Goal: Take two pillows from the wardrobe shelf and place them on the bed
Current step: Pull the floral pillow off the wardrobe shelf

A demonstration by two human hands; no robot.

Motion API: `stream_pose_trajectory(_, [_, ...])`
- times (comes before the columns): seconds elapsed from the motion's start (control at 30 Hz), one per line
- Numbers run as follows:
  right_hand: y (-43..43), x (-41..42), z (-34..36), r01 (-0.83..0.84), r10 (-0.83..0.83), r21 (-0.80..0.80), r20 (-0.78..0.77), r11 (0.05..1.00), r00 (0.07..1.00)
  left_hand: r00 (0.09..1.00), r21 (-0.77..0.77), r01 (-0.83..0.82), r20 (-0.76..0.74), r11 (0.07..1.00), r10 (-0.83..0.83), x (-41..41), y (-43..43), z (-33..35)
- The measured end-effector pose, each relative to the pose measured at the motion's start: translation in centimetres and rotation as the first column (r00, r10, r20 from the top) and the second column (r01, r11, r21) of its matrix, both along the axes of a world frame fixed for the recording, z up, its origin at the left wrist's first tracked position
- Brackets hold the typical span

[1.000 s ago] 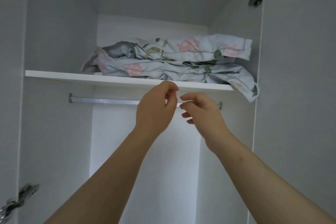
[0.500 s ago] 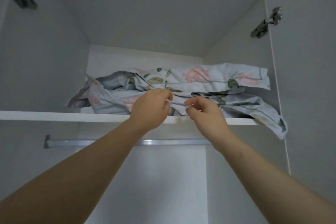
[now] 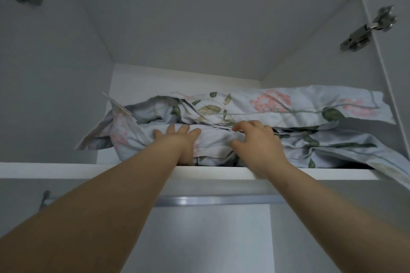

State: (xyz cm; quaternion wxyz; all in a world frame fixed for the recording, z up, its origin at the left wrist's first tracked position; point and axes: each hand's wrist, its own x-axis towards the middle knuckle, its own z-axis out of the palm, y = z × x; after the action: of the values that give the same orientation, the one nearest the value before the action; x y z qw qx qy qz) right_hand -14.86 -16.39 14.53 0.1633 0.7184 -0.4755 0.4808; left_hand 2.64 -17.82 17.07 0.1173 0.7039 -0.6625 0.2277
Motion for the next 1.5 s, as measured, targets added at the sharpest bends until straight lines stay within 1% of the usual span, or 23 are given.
stream_pose_trajectory(0.03, [-0.2,0.2,0.2,0.011,-0.011,-0.004,-0.012,1.000,1.000,0.999,-0.021,-0.024,0.039,0.999,0.024,0.6,-0.1,0.2])
stream_pose_trajectory(0.1, [-0.4,0.3,0.2,0.020,-0.020,0.009,-0.024,1.000,1.000,0.998,-0.058,-0.041,0.054,0.997,0.044,1.5,-0.1,0.8])
stream_pose_trajectory(0.13, [-0.5,0.2,0.2,0.013,-0.013,0.020,-0.018,1.000,1.000,0.999,-0.092,-0.019,0.048,0.996,0.024,1.7,-0.1,1.1])
stream_pose_trajectory(0.23, [-0.7,0.0,0.1,-0.002,0.002,0.037,-0.012,0.999,1.000,0.996,-0.260,0.083,0.057,0.962,-0.071,2.1,0.3,1.5])
stream_pose_trajectory(0.27, [-0.8,0.0,0.1,-0.002,0.003,0.040,-0.018,0.999,1.000,0.994,-0.286,0.109,0.040,0.952,-0.102,2.3,0.5,1.5])
stream_pose_trajectory(0.37, [-0.9,0.0,0.1,0.002,-0.001,0.028,-0.039,1.000,0.999,0.987,-0.300,0.143,-0.021,0.943,-0.157,3.5,1.6,1.1])
stream_pose_trajectory(0.47, [-0.5,0.0,0.0,0.018,-0.020,-0.025,-0.047,1.000,0.999,0.986,-0.323,0.155,-0.006,0.934,-0.165,4.9,3.6,0.6])
stream_pose_trajectory(0.53, [-0.5,0.1,-0.1,0.067,-0.074,-0.079,-0.082,0.995,0.994,0.990,-0.332,0.133,0.004,0.934,-0.140,5.6,5.4,0.6])
stream_pose_trajectory(0.63, [-0.1,0.3,0.0,0.141,-0.171,-0.192,-0.153,0.971,0.973,0.999,-0.330,0.047,0.007,0.943,-0.047,7.1,8.4,0.9])
stream_pose_trajectory(0.7, [0.2,0.6,0.4,0.152,-0.197,-0.245,-0.172,0.958,0.965,1.000,-0.314,0.007,0.002,0.950,-0.007,7.9,10.2,1.4])
stream_pose_trajectory(0.77, [0.6,0.8,1.0,0.145,-0.207,-0.284,-0.201,0.948,0.957,1.000,-0.265,0.005,-0.007,0.964,-0.007,7.8,11.6,1.8])
stream_pose_trajectory(0.8, [0.8,1.0,1.3,0.141,-0.211,-0.305,-0.212,0.942,0.954,0.999,-0.240,0.035,-0.014,0.970,-0.039,7.4,12.1,2.0])
stream_pose_trajectory(0.9, [1.2,1.0,2.7,0.144,-0.228,-0.341,-0.221,0.929,0.948,0.974,-0.197,0.214,-0.027,0.957,-0.223,4.8,12.6,3.0])
stream_pose_trajectory(0.93, [1.1,0.9,3.2,0.150,-0.228,-0.326,-0.215,0.933,0.950,0.961,-0.206,0.249,-0.070,0.946,-0.269,3.8,12.4,3.2])
stream_pose_trajectory(1.0, [0.9,0.1,4.4,0.172,-0.224,-0.265,-0.181,0.949,0.958,0.940,-0.282,0.260,-0.143,0.924,-0.309,1.8,11.2,3.6])
stream_pose_trajectory(1.07, [0.5,-0.9,5.0,0.195,-0.241,-0.241,-0.180,0.951,0.954,0.960,-0.390,0.206,-0.099,0.898,-0.263,0.4,9.3,3.0])
stream_pose_trajectory(1.13, [-0.2,-1.5,4.7,0.215,-0.269,-0.245,-0.218,0.946,0.938,0.987,-0.513,0.108,-0.049,0.851,-0.155,-0.1,7.5,1.3])
stream_pose_trajectory(1.2, [-1.4,-1.7,3.6,0.209,-0.278,-0.294,-0.213,0.933,0.937,0.994,-0.581,-0.005,-0.090,0.814,-0.057,0.5,5.9,-0.4])
stream_pose_trajectory(1.27, [-2.7,-1.8,2.5,0.194,-0.284,-0.409,-0.172,0.892,0.943,0.986,-0.573,-0.084,-0.167,0.816,-0.016,1.0,5.1,-1.4])
stream_pose_trajectory(1.3, [-3.3,-1.8,2.2,0.202,-0.299,-0.470,-0.141,0.859,0.944,0.984,-0.575,-0.090,-0.176,0.813,-0.015,1.1,5.1,-1.5])
stream_pose_trajectory(1.33, [-3.6,-1.7,2.2,0.232,-0.330,-0.505,-0.114,0.831,0.937,0.988,-0.590,-0.082,-0.154,0.803,-0.012,1.0,5.1,-1.3])
stream_pose_trajectory(1.4, [-3.9,-1.4,2.4,0.281,-0.369,-0.541,-0.059,0.793,0.928,0.998,-0.612,-0.049,-0.068,0.789,0.009,0.6,5.1,-1.2])
stream_pose_trajectory(1.5, [-3.9,-1.3,2.8,0.243,-0.325,-0.602,-0.029,0.761,0.945,1.000,-0.629,-0.012,0.006,0.777,0.020,0.5,5.2,-1.5])
